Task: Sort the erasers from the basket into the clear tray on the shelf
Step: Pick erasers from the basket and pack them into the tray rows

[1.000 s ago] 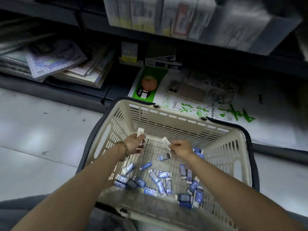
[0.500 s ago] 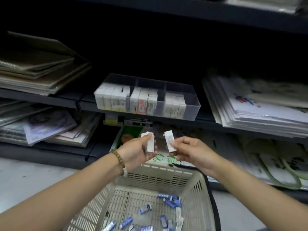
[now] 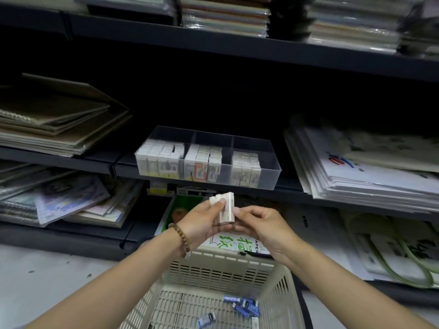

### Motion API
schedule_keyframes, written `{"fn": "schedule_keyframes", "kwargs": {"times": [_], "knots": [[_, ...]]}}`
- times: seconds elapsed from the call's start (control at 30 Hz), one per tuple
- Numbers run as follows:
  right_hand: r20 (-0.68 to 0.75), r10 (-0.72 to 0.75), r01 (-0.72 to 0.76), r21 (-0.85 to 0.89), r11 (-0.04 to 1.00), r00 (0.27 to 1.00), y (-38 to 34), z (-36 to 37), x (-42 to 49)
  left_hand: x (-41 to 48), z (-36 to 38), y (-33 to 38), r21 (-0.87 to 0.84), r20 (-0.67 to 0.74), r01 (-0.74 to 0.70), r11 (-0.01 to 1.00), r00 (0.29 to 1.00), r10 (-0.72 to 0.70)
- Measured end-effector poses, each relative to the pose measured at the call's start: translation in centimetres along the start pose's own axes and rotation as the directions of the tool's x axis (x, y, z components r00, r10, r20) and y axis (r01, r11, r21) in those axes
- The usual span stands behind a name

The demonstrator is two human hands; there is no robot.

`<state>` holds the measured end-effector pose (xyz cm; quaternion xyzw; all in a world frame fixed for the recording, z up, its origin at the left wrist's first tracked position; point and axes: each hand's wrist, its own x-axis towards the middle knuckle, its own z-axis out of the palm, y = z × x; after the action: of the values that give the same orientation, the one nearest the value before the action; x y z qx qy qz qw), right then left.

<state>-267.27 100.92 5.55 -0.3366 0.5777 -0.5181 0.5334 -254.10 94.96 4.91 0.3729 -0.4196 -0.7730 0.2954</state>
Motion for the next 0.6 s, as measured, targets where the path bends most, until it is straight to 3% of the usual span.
{"fn": "schedule_keyframes", "kwargs": {"times": [0.13, 0.27, 0.43, 0.6], "knots": [[0.024, 0.033, -0.033, 0.024, 0.999, 0.999, 0.1, 0.2, -0.3, -0.2, 0.0, 0.0, 0.057, 0.028, 0.027, 0.998, 0.999, -0.029], [0.005, 0.046, -0.046, 0.012, 0.999, 0.999, 0.2, 0.1, -0.2, -0.5, 0.1, -0.1, 0.156, 0.174, 0.001, 0.988, 0.984, -0.028], [0.060, 0.020, -0.020, 0.007, 1.000, 0.998, -1.4, -0.8, 0.2, -0.6, -0.8, 1.2, 0.051, 0.324, 0.019, 0.999, 0.945, -0.035], [0.253, 0.040, 0.001, -0.159, 0.987, 0.967, -2.8, -1.8, 0.1, -0.6, -0.6, 1.1, 0.137, 0.386, 0.050, 0.989, 0.917, -0.100]]}}
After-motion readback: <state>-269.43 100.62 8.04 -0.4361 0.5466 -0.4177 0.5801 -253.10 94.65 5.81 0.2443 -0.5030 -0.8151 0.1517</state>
